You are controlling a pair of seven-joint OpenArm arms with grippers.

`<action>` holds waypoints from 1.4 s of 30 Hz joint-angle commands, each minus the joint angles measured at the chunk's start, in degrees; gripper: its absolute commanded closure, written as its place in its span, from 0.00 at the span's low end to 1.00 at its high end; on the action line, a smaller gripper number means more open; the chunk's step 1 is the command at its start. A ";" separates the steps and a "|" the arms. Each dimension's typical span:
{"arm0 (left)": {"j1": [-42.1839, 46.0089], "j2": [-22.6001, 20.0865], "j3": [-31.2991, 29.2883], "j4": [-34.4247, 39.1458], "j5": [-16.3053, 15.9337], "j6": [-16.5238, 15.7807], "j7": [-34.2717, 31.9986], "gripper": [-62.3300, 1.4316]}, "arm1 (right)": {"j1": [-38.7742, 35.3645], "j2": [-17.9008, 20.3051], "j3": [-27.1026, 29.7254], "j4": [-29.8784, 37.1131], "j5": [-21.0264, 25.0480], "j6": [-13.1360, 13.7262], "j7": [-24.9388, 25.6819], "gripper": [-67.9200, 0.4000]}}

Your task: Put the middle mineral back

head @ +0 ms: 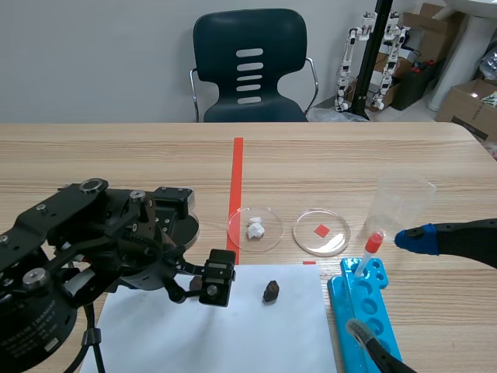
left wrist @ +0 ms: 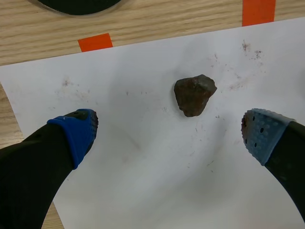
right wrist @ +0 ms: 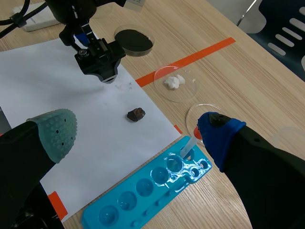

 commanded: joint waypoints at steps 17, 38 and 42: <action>-0.42 -0.07 -0.15 0.98 -0.13 0.94 0.48 0.00 | 0.04 0.02 0.04 0.31 0.61 -0.02 0.66 0.22; -0.42 -0.04 -0.15 0.98 -0.13 0.94 0.48 0.00 | 0.04 0.02 0.04 0.31 0.61 -0.02 0.66 0.22; -0.42 -0.04 -0.15 0.98 -0.13 0.94 0.48 0.00 | 0.04 0.02 0.04 0.31 0.61 -0.02 0.66 0.22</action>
